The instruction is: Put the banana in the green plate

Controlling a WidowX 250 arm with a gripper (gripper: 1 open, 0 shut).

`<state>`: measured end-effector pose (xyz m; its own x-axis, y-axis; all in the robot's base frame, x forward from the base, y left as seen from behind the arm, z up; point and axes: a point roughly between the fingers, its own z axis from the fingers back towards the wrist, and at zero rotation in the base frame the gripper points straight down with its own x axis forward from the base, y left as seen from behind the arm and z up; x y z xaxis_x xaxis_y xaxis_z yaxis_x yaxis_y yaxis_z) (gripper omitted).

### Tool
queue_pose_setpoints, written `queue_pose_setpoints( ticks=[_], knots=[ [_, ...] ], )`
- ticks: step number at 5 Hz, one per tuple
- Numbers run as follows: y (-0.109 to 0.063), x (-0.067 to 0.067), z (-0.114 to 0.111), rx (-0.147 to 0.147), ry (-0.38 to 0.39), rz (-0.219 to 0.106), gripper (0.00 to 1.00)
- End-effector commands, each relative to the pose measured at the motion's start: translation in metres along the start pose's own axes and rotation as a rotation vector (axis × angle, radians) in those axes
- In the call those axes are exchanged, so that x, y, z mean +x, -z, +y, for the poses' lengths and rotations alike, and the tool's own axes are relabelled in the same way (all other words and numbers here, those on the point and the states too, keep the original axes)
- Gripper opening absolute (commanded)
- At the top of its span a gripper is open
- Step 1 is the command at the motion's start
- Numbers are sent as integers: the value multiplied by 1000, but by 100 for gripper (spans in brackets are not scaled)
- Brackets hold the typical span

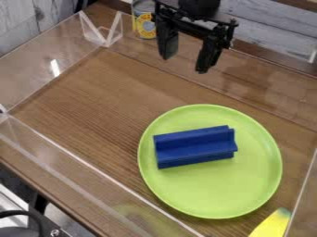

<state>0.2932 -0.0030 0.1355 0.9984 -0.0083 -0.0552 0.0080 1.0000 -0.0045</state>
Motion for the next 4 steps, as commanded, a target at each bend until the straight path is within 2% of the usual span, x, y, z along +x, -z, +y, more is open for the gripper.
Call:
queue_pose_setpoints(
  ticks=[1,2,4],
  knots=[
    [3,-9,-13,-1,2,4,100],
    [4,-25,-39,-3,14,-10,100],
    [10,-50,-99,-15,36,-62,100]
  ],
)
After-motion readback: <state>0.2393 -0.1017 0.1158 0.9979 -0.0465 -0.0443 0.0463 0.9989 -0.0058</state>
